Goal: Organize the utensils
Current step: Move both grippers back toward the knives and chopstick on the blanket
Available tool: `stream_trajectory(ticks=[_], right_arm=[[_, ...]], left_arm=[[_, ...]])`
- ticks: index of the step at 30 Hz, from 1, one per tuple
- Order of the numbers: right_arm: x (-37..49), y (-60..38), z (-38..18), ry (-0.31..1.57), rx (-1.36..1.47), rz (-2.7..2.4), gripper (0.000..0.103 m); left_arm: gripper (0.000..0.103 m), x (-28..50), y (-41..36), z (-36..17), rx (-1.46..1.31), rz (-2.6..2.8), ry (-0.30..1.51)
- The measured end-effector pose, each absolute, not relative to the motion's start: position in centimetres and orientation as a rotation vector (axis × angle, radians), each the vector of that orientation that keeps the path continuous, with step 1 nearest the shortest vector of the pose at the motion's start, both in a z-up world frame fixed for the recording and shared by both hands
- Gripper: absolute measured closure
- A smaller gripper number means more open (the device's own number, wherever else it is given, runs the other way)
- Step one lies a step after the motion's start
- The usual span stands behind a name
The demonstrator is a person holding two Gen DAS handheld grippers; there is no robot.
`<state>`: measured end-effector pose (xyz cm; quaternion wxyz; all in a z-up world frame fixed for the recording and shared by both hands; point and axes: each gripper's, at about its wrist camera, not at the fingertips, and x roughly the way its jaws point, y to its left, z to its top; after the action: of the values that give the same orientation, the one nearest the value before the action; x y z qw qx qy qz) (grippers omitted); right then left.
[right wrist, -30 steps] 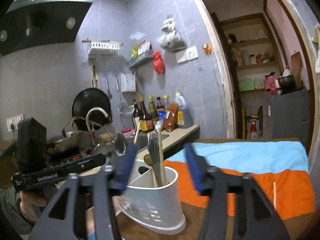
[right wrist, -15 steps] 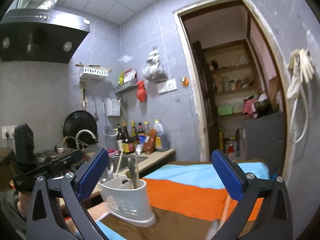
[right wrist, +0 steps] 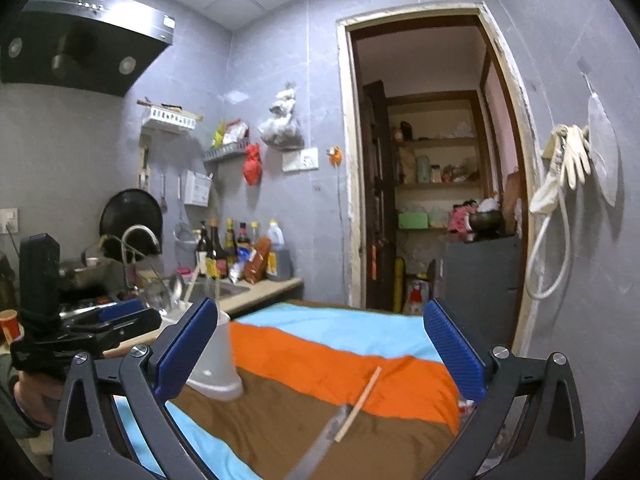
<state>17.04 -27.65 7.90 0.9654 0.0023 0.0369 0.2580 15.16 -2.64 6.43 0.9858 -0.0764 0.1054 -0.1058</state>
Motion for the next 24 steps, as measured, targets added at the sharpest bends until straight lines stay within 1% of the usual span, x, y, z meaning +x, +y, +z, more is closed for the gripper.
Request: stream_trajectory(ticks=[4,6,11,13,14,15,16,18,24], right_arm=[[18.4,-29.0,5.9,0.142,0.028,0.504,0.0],[19.4,-29.5,5.0,0.193,0.036,0.5,0.0],[22.5,-30.6,2.6,0.363,0.071,0.519,0.0],[23.7,-30.9,1.7,0.427,0.084,0.52,0.002],[24.2,-31.0,1.4,0.459,0.089,0.523,0.006],[25.0,-31.1,0.9,0.502,0.093,0.526,0.013],[25.6,-31.0,0.5,0.534,0.095,0.531,0.017],[26.7,-30.8,-0.3,0.595,0.094,0.535,0.03],[29.0,-28.4,-2.4,0.732,0.038,0.579,0.05]], left_arm=[[0.002,16.1,-4.5,5.0,-0.151,-0.23,0.28],[0.002,17.0,-5.4,4.5,-0.142,-0.261,0.345],[0.003,19.4,-7.7,2.9,-0.107,-0.322,0.504],[0.003,20.3,-8.4,2.4,-0.088,-0.331,0.554],[0.004,20.8,-8.7,2.0,-0.081,-0.34,0.585],[0.005,21.4,-9.1,1.7,-0.08,-0.353,0.62],[0.006,22.0,-9.3,1.4,-0.079,-0.356,0.648],[0.007,23.0,-9.4,0.7,-0.082,-0.351,0.704],[0.009,24.6,-8.9,-1.4,-0.109,-0.336,0.84]])
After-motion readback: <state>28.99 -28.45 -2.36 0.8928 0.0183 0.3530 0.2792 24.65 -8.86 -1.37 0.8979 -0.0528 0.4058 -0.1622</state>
